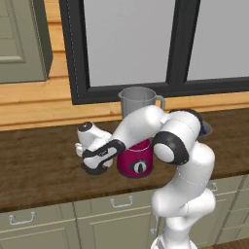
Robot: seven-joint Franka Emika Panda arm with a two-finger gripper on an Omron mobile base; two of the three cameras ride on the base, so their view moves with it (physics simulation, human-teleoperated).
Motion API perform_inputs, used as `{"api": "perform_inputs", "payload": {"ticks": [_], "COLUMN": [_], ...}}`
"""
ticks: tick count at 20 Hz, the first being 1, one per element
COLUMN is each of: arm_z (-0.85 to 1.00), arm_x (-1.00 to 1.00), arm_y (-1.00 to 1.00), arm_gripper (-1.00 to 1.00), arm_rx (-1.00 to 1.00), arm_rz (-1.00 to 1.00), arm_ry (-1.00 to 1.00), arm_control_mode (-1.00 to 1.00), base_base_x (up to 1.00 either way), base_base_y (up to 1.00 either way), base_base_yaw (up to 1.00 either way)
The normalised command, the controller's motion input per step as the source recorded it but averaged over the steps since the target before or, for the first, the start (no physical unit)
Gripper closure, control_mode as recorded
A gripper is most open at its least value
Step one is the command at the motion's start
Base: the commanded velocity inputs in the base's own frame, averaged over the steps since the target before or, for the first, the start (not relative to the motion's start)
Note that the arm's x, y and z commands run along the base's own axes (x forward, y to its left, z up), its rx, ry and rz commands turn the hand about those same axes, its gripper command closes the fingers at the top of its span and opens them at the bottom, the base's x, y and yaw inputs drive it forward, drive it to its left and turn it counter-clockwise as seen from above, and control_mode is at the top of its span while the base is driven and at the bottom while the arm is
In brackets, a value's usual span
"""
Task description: Close the lid blender by securely placing the lid on top.
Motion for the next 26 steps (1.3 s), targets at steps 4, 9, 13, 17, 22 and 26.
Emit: {"api": "perform_inputs", "payload": {"ticks": [4,9,13,17,22,26], "arm_z": [-0.31,-0.13,0.00,0.00,0.09,0.37], "arm_x": [0.06,0.02,-0.16,-0.32,-0.40,-0.33], "arm_y": [0.18,0.14,0.00,0.00,-0.05,-0.08], "arm_gripper": [1.00,1.00,1.00,1.00,1.00,1.00], "arm_rx": [0.00,0.00,0.00,0.00,0.00,0.00], "arm_rz": [0.00,0.00,0.00,0.00,-0.03,-0.03], "arm_ry": [0.00,0.00,-0.06,-0.22,-0.34,-0.30], "arm_control_mode": [-1.00,-1.00,-1.00,-1.00,-1.00,-1.00], "base_base_x": [0.00,0.00,0.00,0.00,0.00,0.00], "base_base_y": [0.00,0.00,0.00,0.00,0.00,0.00], "base_base_yaw": [0.00,0.00,0.00,0.00,0.00,0.00]}}
